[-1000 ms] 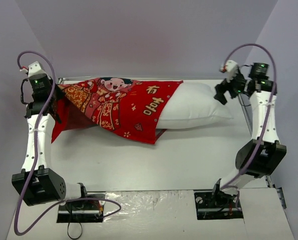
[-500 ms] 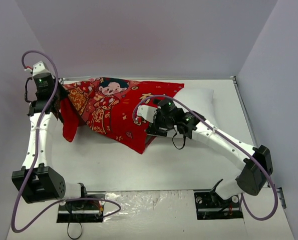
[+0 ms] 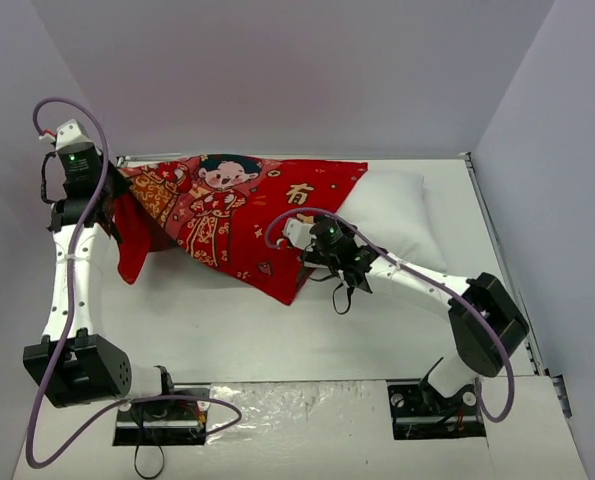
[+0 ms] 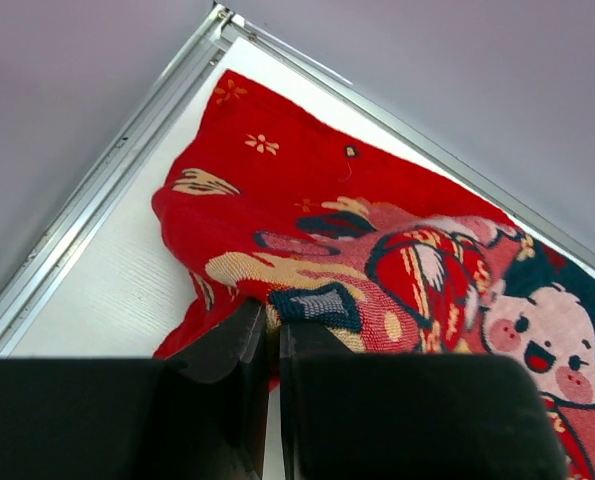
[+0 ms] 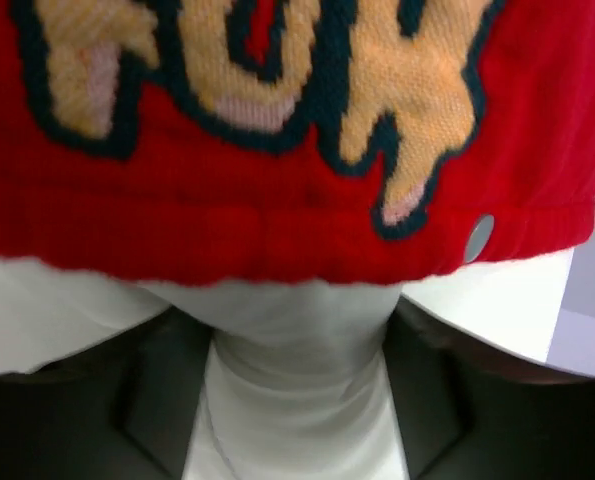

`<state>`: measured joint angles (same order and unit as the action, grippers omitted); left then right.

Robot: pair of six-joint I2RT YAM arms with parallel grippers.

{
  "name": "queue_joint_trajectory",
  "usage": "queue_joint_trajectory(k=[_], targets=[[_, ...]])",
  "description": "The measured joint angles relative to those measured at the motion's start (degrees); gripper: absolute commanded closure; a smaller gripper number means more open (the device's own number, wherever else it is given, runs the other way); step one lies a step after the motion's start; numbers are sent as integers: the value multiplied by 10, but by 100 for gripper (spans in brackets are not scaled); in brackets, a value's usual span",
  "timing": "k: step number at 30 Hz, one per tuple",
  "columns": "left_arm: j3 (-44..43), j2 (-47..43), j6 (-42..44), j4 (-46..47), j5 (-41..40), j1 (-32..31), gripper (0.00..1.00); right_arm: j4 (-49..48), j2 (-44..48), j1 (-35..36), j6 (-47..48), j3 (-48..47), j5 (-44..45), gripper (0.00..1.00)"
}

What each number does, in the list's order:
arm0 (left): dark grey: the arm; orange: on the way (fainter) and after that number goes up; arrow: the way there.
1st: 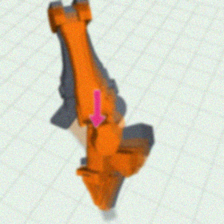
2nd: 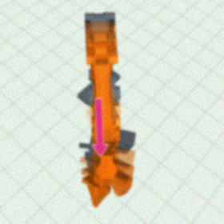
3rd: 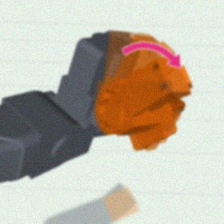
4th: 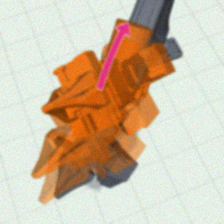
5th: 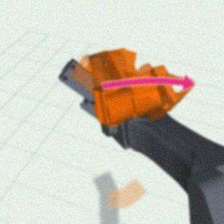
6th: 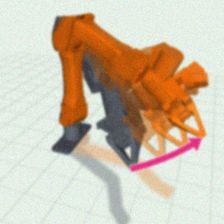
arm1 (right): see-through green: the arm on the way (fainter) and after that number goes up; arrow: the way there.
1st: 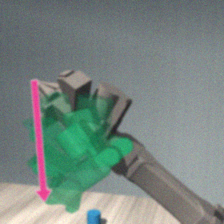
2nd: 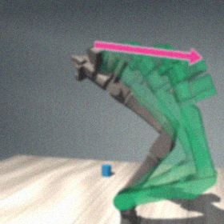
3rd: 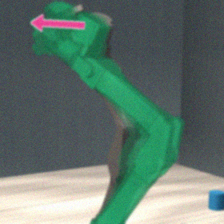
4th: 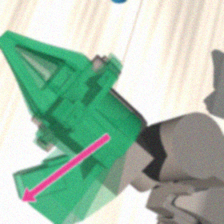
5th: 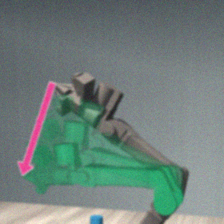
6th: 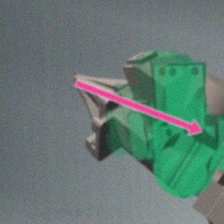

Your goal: Remove the pillowcase from the pillow

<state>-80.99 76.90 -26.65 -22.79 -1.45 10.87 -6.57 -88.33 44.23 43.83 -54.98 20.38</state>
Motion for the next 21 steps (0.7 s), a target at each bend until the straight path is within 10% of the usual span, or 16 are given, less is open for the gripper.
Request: queue_joint_trajectory(k=[3,21], targets=[[-17,0,-3,-12,2,18,98,-19,-28,-47,-4,-21,-16,100],[-123,22,-1,-49,42,31,98,145,20,-518,-65,-292,-447,100]])
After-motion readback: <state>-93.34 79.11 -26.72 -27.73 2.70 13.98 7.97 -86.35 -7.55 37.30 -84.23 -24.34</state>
